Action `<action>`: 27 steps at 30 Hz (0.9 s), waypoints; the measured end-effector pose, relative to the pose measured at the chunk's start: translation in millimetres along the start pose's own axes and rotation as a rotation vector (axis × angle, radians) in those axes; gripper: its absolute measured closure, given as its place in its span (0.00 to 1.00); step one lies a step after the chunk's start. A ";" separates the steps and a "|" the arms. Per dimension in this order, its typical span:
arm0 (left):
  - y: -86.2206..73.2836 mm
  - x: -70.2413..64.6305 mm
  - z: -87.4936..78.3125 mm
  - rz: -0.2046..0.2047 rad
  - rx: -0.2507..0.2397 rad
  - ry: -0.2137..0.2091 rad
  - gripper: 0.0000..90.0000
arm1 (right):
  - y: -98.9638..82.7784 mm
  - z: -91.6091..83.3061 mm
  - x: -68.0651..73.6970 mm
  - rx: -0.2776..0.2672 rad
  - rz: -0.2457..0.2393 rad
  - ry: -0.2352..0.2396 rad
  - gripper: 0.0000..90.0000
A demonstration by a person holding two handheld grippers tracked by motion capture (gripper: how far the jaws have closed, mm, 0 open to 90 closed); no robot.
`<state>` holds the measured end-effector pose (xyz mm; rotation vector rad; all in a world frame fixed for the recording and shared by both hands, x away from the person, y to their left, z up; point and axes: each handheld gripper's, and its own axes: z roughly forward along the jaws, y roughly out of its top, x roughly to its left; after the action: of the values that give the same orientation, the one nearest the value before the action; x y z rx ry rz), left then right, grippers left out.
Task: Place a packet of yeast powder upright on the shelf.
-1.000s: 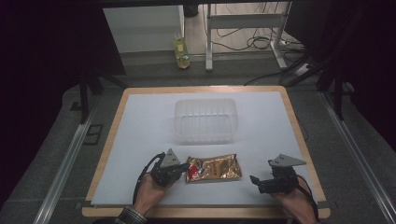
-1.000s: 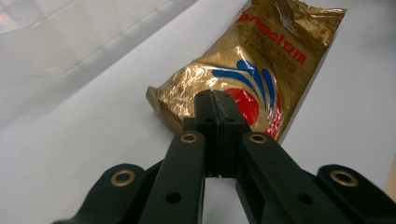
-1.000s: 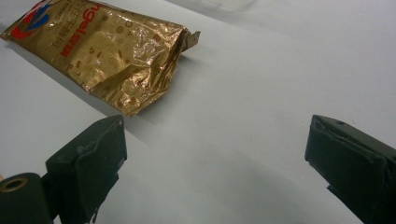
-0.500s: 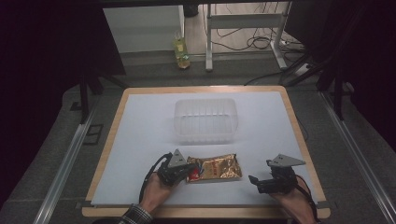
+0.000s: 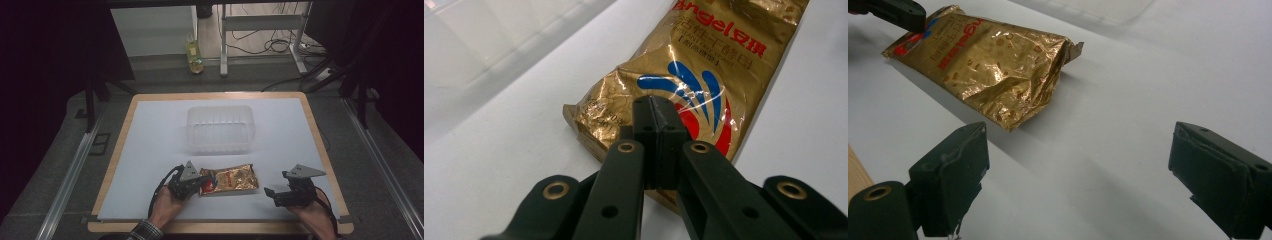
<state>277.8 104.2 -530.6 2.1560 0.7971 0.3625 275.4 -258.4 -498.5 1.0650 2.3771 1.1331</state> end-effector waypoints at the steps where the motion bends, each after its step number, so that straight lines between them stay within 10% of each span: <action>1: -0.7 0.1 -0.1 0.000 0.005 0.002 1.00 | 0.3 0.0 0.2 -0.001 0.002 0.001 0.10; 27: -7.7 -0.5 6.9 0.022 0.071 0.049 1.00 | 14.6 15.7 4.6 -0.005 0.061 0.120 0.14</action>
<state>277.5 103.6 -540.9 2.2316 0.8253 0.4058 288.0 -240.5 -497.3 1.1035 2.4464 1.2566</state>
